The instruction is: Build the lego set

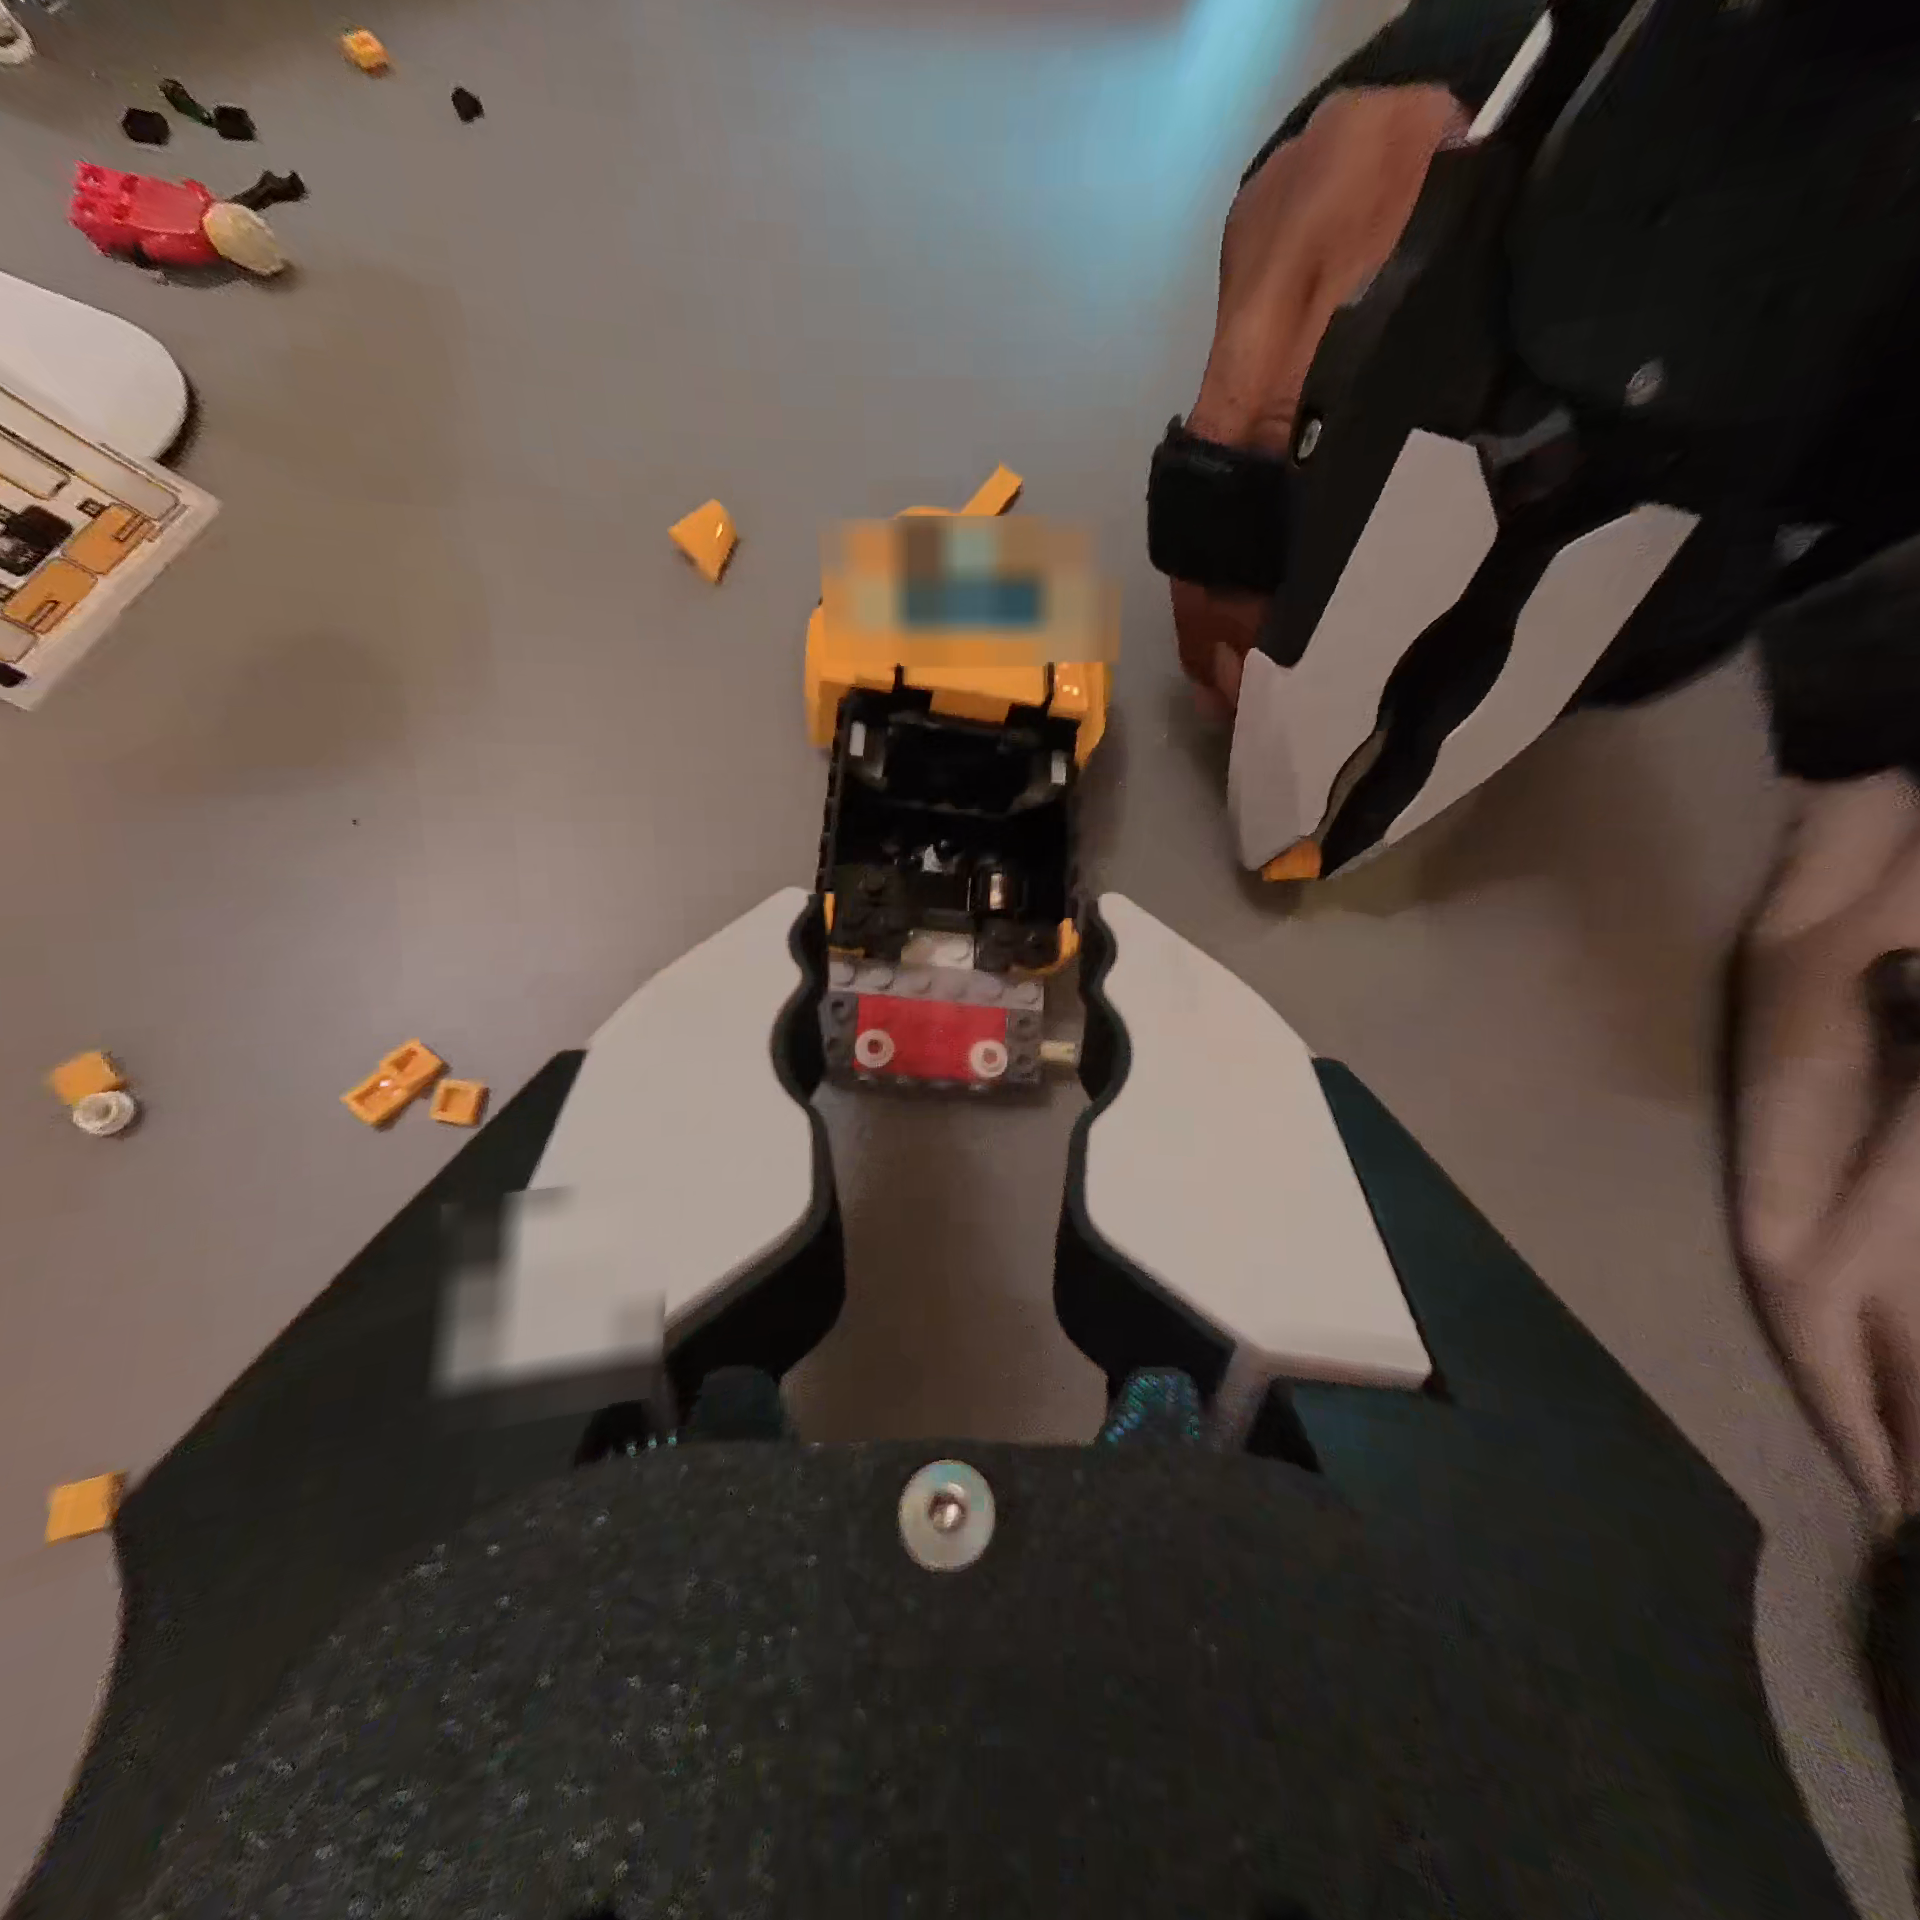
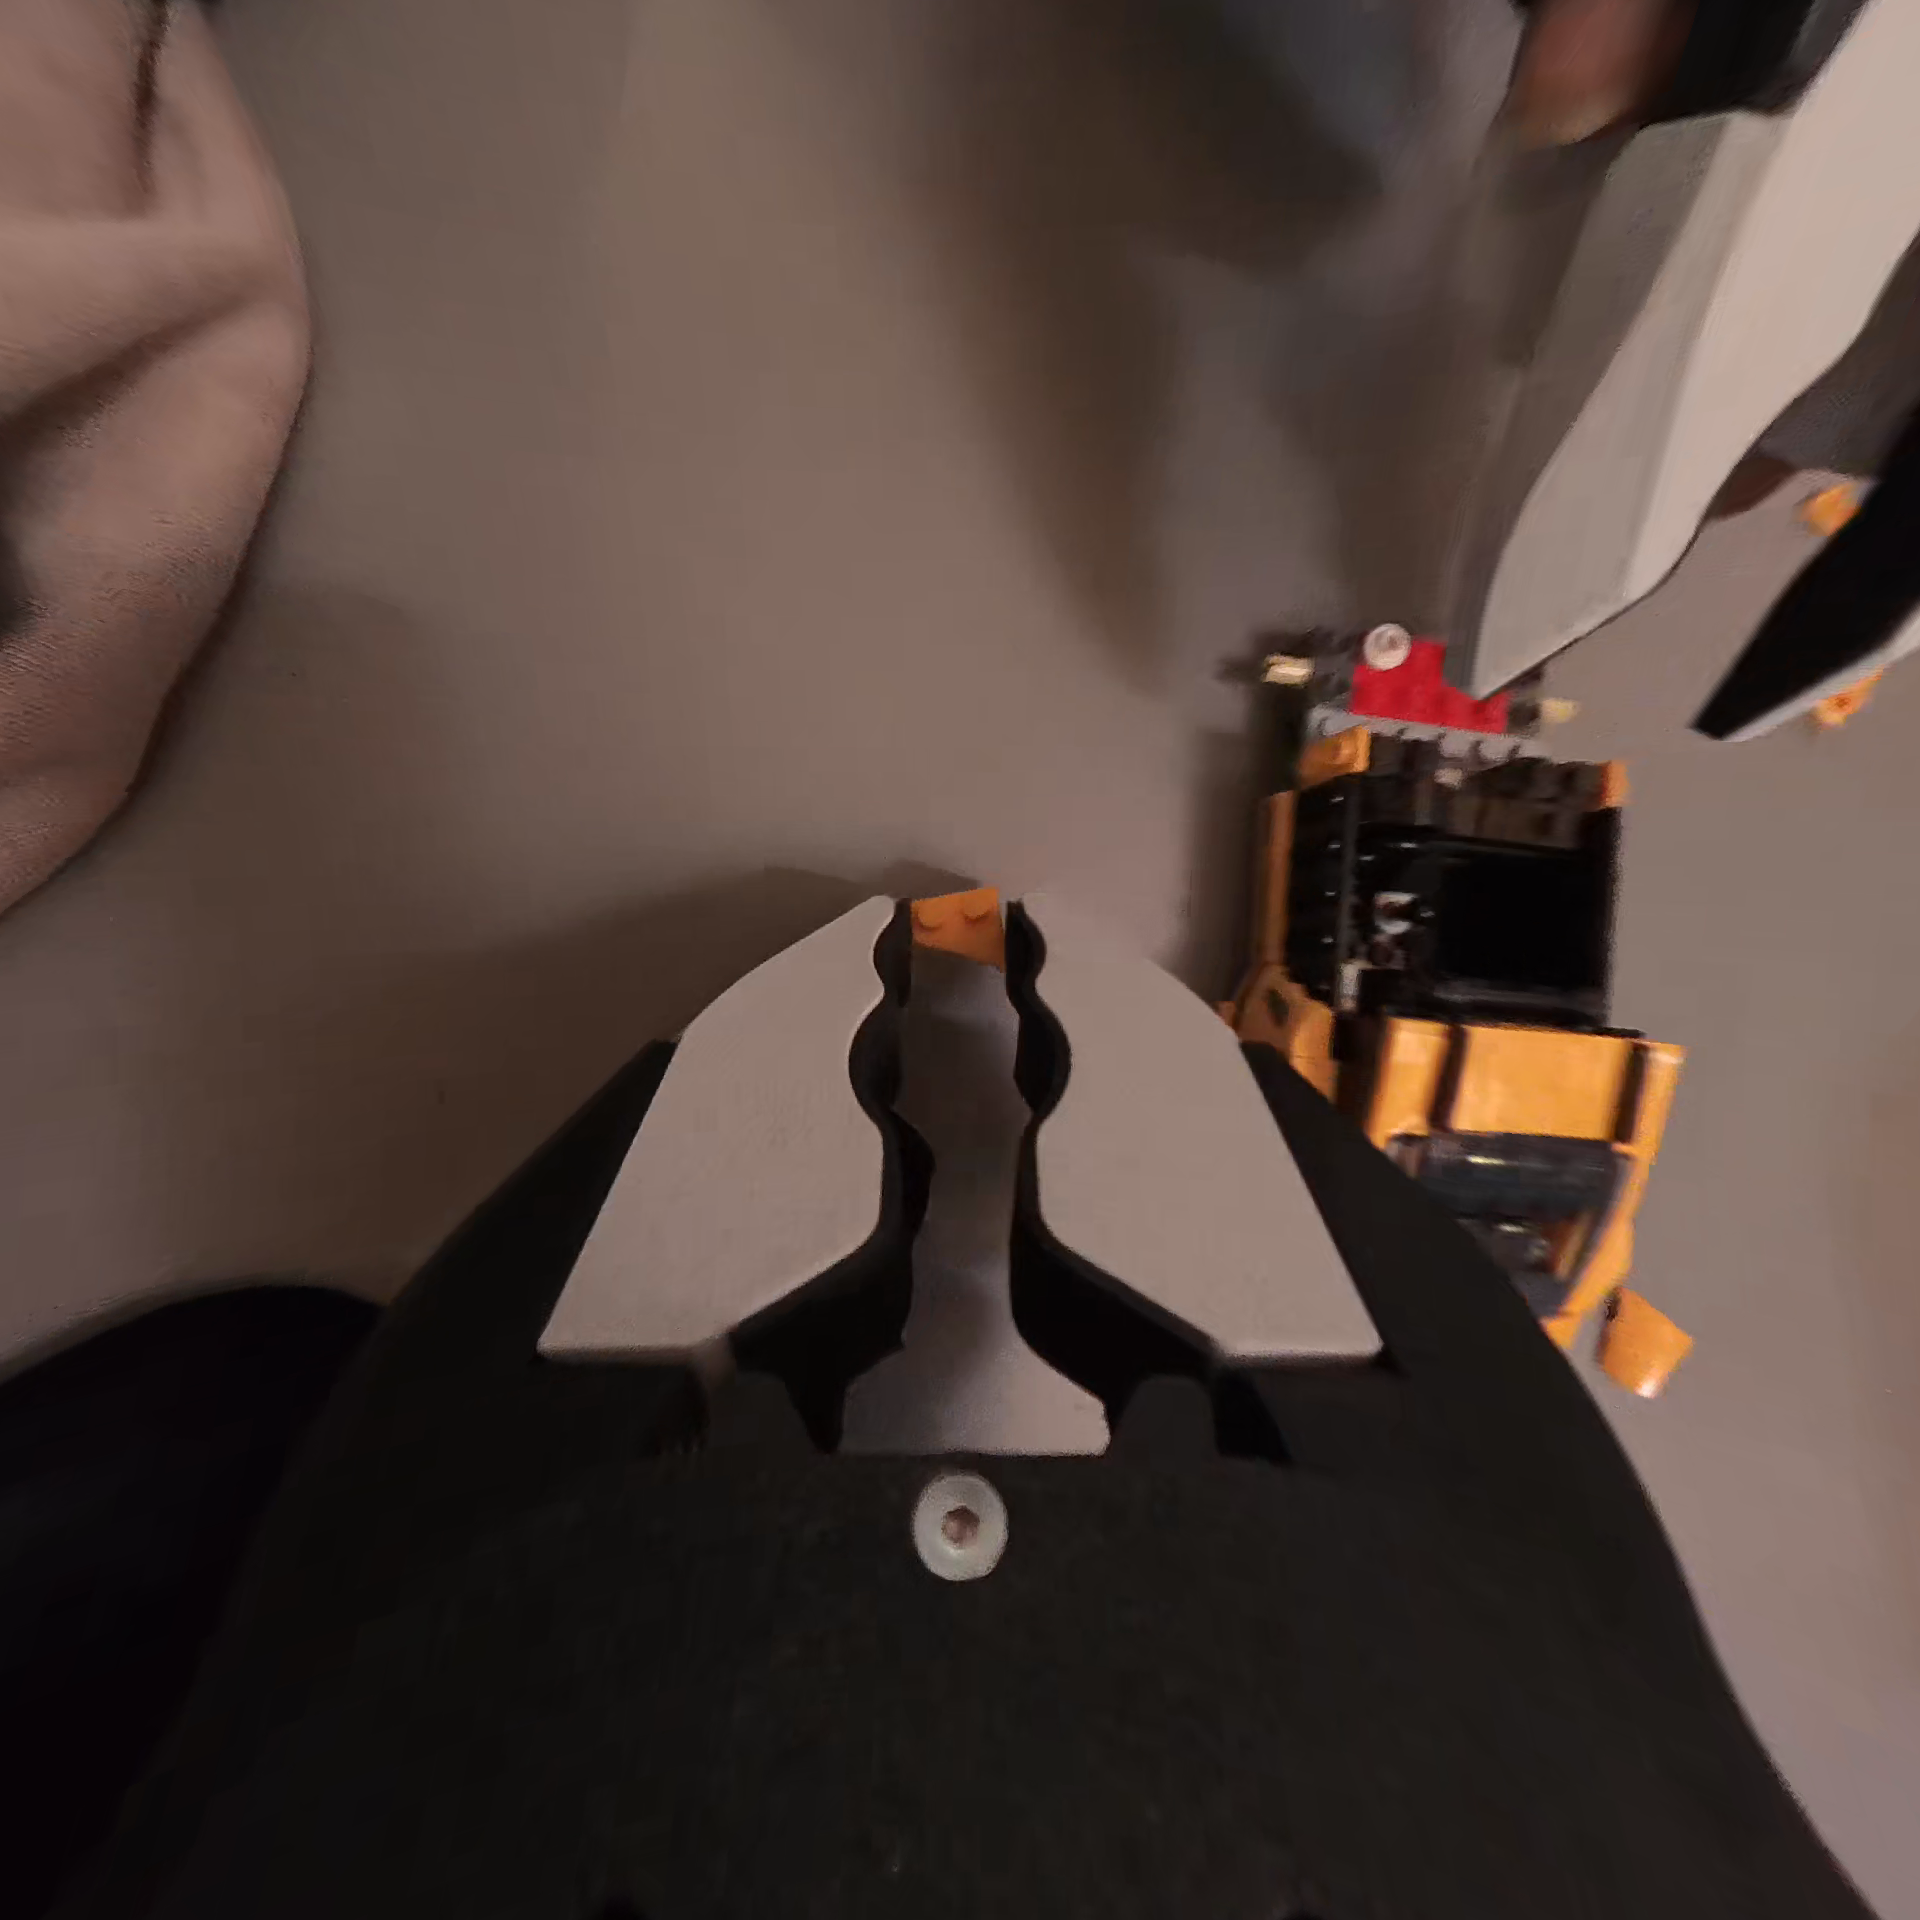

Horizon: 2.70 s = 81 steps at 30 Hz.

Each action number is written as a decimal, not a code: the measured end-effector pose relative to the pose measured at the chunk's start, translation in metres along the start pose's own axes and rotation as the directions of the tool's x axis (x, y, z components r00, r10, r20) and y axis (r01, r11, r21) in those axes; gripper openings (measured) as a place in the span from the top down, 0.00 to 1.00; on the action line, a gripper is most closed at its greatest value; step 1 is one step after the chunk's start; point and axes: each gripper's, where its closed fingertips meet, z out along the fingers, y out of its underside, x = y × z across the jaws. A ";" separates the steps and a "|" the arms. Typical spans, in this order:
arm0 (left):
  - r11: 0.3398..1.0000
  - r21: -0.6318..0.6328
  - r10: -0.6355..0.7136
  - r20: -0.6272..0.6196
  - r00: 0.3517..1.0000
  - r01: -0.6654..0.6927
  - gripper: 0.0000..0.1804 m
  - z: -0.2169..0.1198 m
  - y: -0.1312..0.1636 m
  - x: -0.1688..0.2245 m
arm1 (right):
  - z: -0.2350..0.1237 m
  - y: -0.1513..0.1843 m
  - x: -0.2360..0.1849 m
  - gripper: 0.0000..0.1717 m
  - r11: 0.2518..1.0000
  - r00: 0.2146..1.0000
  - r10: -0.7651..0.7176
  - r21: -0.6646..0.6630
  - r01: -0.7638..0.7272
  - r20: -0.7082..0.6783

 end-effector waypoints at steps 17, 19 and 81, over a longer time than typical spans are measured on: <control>0.993 -0.080 0.087 0.057 0.995 -0.083 0.67 0.032 0.017 -0.003 | -0.033 -0.008 0.030 0.84 0.985 0.990 0.102 0.150 -0.086 -0.102; 0.998 -0.069 0.014 0.012 1.000 -0.013 0.67 0.029 0.015 0.000 | -0.050 -0.004 0.051 0.82 0.984 0.966 0.097 0.166 -0.058 -0.240; 0.990 0.042 0.137 -0.113 0.984 -0.133 0.82 -0.017 -0.001 0.040 | 0.002 0.005 -0.005 0.86 0.987 0.986 0.157 -0.012 -0.158 -0.065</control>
